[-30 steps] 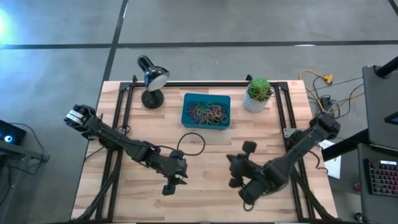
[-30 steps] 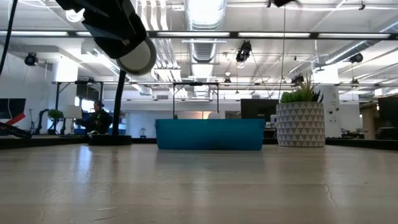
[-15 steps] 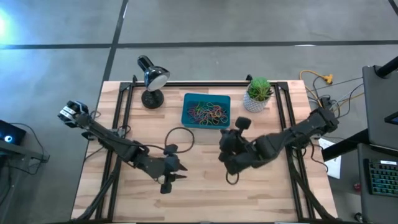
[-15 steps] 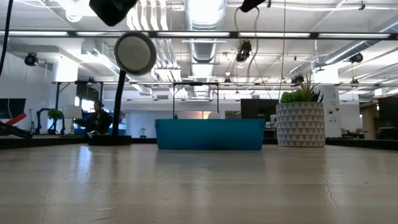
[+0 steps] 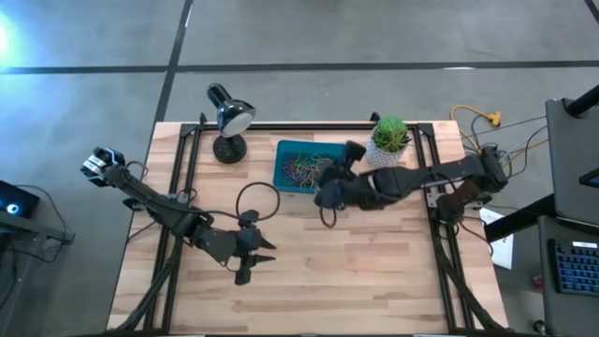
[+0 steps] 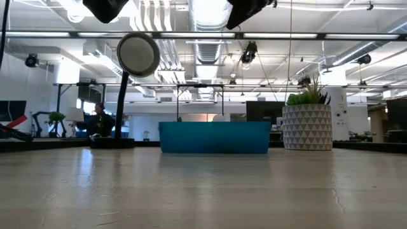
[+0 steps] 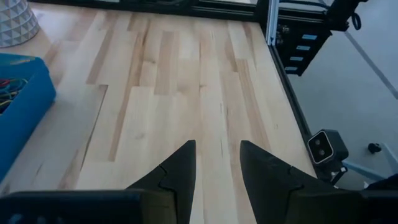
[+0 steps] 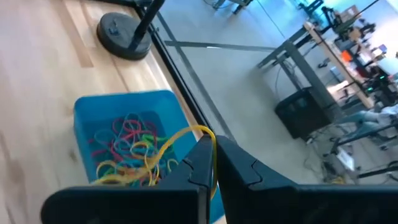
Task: Pick and place rubber bands into bin
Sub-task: Put the yellow rubber band into the blue bin
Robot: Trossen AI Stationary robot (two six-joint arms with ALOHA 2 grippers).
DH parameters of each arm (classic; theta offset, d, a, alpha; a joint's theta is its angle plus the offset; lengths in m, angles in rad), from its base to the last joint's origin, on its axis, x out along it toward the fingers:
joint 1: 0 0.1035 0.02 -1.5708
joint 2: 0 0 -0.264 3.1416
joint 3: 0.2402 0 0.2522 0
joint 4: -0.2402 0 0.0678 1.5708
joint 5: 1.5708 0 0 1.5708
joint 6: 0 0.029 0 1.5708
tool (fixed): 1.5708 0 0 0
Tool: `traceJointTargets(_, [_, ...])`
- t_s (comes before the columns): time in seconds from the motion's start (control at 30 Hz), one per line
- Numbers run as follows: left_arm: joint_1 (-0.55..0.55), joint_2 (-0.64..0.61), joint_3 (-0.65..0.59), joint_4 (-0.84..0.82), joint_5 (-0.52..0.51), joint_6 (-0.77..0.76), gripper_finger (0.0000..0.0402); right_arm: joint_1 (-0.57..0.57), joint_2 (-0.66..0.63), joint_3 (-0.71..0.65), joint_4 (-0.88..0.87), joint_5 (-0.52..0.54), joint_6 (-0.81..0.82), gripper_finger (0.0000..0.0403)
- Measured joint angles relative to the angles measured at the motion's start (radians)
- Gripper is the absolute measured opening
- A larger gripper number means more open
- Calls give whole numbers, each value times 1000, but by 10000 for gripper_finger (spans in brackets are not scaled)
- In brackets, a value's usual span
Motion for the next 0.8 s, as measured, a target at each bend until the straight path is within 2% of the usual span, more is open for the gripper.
traceJointTargets(0.47, [0,0,-11,-10,1,18,109,-195,-1,-10,177,-188,-99,8])
traceJointTargets(0.8, [2,0,-12,-10,1,47,109,-266,-1,-148,330,-251,-94,8])
